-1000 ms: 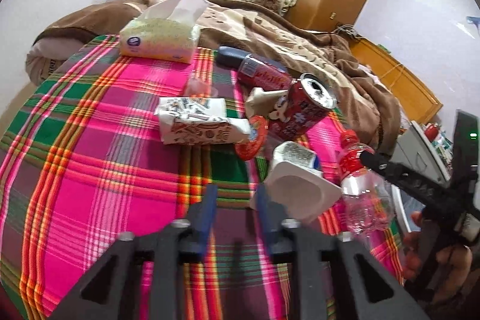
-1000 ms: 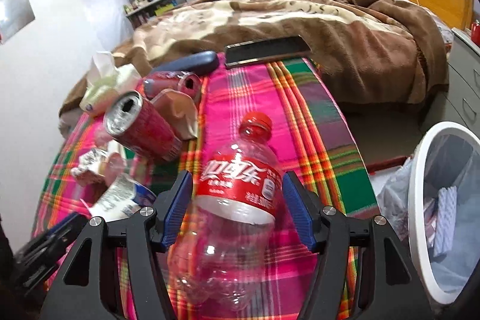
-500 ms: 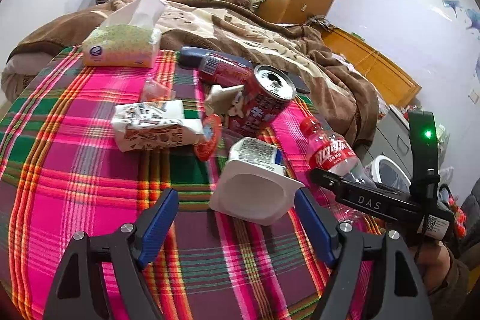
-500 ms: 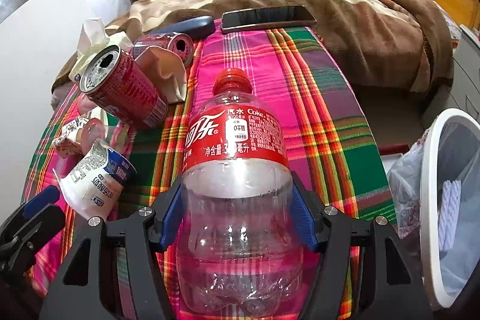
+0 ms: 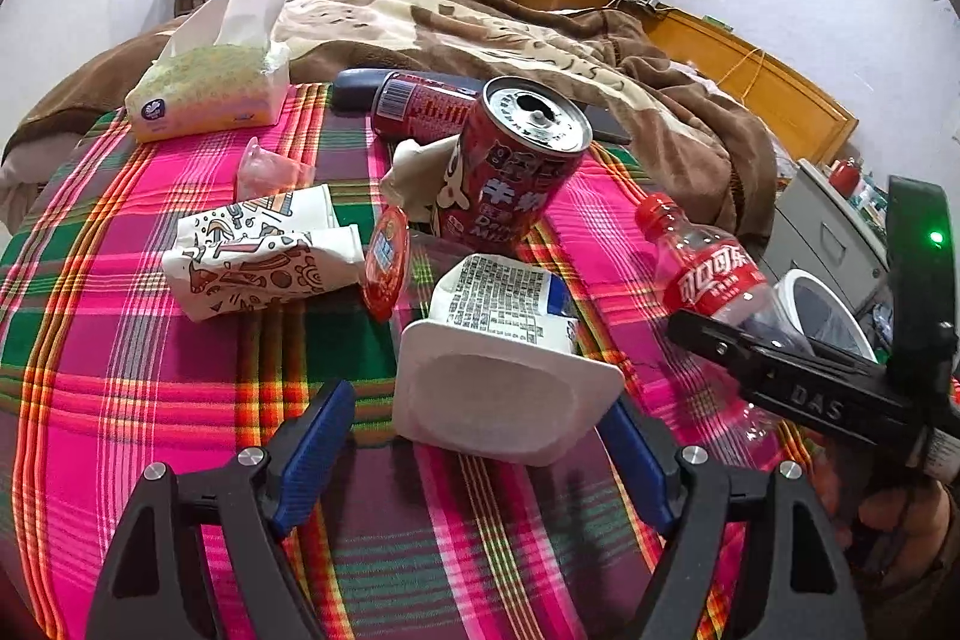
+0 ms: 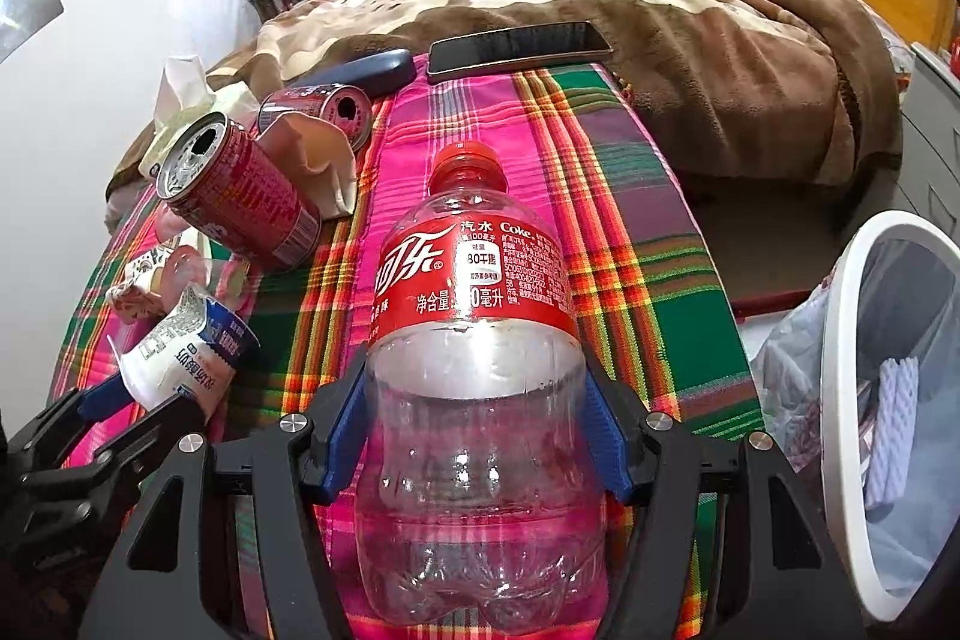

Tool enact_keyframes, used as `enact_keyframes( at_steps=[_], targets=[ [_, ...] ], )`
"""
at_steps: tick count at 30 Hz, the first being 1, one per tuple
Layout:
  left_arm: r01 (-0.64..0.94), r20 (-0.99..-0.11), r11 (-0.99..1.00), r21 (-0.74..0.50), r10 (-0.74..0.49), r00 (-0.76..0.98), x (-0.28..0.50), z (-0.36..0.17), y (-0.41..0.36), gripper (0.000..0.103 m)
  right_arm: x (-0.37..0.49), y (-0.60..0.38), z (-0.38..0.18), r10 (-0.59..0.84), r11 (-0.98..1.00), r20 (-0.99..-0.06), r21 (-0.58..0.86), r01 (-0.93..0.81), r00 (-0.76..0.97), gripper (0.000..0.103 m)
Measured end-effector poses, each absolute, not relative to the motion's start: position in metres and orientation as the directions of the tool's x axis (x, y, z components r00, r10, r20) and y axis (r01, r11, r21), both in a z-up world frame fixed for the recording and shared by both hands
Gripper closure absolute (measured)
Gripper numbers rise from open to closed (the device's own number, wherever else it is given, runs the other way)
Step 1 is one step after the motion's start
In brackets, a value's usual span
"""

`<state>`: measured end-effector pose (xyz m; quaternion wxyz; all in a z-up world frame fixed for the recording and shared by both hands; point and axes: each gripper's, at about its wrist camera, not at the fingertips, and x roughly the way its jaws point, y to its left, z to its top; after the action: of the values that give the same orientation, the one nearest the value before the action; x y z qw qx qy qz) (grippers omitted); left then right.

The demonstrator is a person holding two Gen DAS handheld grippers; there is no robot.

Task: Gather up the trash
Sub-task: 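Grasp the white yogurt cup with the left tool while the right tool grasps the clear Coca-Cola bottle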

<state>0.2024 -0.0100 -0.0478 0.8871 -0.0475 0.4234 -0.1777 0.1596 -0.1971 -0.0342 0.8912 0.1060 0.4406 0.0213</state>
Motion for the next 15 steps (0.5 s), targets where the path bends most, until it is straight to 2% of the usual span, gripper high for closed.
enact_keyframes(
  at_steps=[6, 10, 15],
  targets=[
    [0.277, -0.754, 0.936, -0.218, -0.342, 0.562, 0.2145, -0.0549, -0.018, 0.022, 0.1597, -0.199, -0.0355, 0.145, 0.974, -0.779, 0.222, 0.052, 0.61, 0.039],
    [0.265, -0.748, 0.94, -0.214, -0.333, 0.575, 0.2149, -0.0555, -0.0179, 0.038, 0.1596, -0.1997, -0.0358, 0.153, 0.973, -0.776, 0.227, 0.044, 0.612, 0.039],
    [0.258, -0.74, 0.942, -0.214, -0.329, 0.586, 0.2134, -0.0543, -0.0149, 0.038, 0.1578, -0.201, -0.0363, 0.162, 0.971, -0.771, 0.235, 0.039, 0.616, 0.039]
  ],
)
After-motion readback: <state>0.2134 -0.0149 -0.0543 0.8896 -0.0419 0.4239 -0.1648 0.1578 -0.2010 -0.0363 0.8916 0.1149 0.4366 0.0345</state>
